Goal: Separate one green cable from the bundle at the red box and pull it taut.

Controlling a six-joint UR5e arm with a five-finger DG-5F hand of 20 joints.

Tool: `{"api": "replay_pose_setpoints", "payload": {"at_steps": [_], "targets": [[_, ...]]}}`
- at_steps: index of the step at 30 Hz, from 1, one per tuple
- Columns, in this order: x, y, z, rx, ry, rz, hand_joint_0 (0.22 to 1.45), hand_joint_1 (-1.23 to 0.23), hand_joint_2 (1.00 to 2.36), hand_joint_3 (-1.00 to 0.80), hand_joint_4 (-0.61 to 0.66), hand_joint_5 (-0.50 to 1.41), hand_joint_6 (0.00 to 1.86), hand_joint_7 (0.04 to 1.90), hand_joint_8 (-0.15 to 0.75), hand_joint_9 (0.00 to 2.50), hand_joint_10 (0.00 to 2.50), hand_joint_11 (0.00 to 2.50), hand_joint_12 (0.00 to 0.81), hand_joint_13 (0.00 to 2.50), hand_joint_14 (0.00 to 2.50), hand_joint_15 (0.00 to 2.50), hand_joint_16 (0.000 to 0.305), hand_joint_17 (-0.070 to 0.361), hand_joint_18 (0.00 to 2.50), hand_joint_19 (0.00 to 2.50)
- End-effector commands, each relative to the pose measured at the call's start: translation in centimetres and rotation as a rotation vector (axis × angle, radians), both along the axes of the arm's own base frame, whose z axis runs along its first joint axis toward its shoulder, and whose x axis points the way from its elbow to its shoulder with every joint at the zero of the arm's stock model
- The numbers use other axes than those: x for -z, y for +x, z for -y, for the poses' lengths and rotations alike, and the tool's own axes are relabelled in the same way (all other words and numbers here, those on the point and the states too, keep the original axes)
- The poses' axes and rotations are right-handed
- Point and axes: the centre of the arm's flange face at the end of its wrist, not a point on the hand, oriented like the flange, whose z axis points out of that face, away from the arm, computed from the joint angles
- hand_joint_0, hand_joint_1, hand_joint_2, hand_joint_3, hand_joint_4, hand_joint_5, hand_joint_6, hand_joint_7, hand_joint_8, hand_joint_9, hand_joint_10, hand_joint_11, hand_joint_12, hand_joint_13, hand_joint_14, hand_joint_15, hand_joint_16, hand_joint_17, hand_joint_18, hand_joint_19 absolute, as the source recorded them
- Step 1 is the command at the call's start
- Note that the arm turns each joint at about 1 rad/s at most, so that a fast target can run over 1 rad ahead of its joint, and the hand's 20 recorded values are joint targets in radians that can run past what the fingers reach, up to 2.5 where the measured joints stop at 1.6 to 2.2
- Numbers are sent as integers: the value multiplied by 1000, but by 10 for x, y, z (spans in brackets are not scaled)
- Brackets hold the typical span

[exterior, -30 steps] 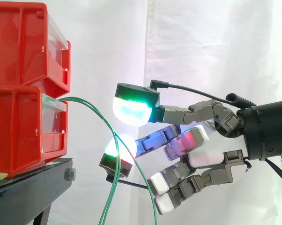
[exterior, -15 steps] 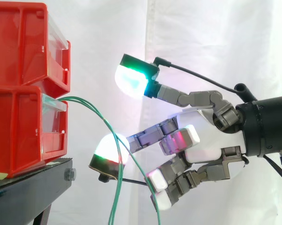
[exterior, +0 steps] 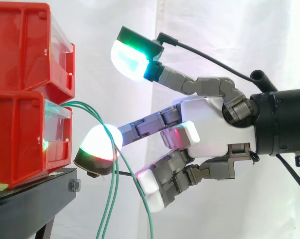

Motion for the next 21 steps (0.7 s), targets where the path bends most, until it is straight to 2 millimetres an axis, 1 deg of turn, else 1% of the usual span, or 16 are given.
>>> {"api": "replay_pose_setpoints", "payload": {"at_steps": [1,10,14,16,18,21], "targets": [[0,0,-6,2,6,0,354,-236,1000,-500,314,108,506,1168,285,1837,1,58,382,1307,10,287,108,243,1252,202],[2,-1,-11,4,14,-1,355,-249,1000,-500,311,108,506,1169,286,1837,1,58,381,1305,10,286,108,243,1251,197],[11,-4,-10,7,11,-16,354,-250,1000,-500,319,108,506,1176,285,1836,3,57,384,1299,10,283,108,243,1252,203],[20,-6,-11,7,28,-5,354,-252,1000,-500,317,108,506,1170,285,1833,2,56,385,1297,9,289,108,243,1252,200],[24,-5,-12,9,56,32,353,-256,1000,-500,315,108,506,1174,284,1826,1,54,381,1295,10,288,108,243,1251,194],[23,-3,-14,8,75,60,352,-258,1000,-500,310,108,506,1173,285,1827,1,49,384,1293,10,283,108,243,1249,201]]}}
